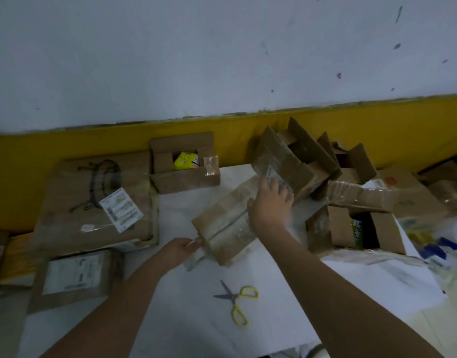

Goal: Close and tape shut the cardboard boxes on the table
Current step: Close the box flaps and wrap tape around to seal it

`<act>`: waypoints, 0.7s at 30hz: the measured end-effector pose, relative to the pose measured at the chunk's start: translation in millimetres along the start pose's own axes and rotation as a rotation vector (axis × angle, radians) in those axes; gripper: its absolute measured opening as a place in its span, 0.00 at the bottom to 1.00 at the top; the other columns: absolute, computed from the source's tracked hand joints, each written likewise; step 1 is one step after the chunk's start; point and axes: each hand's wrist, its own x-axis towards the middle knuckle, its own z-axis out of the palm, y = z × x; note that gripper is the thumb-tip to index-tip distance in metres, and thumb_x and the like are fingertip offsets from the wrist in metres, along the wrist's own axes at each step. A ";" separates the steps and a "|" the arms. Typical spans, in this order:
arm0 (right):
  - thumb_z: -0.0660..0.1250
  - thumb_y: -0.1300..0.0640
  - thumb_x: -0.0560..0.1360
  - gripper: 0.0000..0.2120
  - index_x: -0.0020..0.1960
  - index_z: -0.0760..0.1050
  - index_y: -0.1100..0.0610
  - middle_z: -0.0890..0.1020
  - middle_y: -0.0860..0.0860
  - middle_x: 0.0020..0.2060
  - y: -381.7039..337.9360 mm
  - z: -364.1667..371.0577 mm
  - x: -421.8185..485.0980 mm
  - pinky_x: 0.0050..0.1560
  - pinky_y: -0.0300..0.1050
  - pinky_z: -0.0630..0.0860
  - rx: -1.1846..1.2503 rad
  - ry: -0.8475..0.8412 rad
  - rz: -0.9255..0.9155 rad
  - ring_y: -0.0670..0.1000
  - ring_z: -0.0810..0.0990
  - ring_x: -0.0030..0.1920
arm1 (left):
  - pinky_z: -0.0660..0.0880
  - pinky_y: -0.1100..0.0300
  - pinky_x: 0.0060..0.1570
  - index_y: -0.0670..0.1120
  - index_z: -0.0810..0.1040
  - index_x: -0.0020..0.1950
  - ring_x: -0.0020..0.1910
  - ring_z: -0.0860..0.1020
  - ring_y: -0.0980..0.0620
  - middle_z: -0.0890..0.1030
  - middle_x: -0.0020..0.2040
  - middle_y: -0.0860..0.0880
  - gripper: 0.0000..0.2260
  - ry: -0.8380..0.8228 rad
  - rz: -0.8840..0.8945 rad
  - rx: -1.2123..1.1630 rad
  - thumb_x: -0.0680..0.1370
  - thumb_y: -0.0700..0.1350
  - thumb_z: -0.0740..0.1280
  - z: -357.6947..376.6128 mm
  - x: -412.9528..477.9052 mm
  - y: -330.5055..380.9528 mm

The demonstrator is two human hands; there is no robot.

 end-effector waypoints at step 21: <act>0.61 0.29 0.72 0.51 0.79 0.34 0.48 0.35 0.56 0.78 25.1 39.4 50.6 0.75 0.70 0.47 -0.180 -0.402 -0.445 0.65 0.33 0.76 | 0.68 0.68 0.38 0.42 0.80 0.55 0.44 0.76 0.55 0.80 0.48 0.49 0.12 -0.023 0.105 -0.212 0.82 0.49 0.63 47.4 29.7 64.7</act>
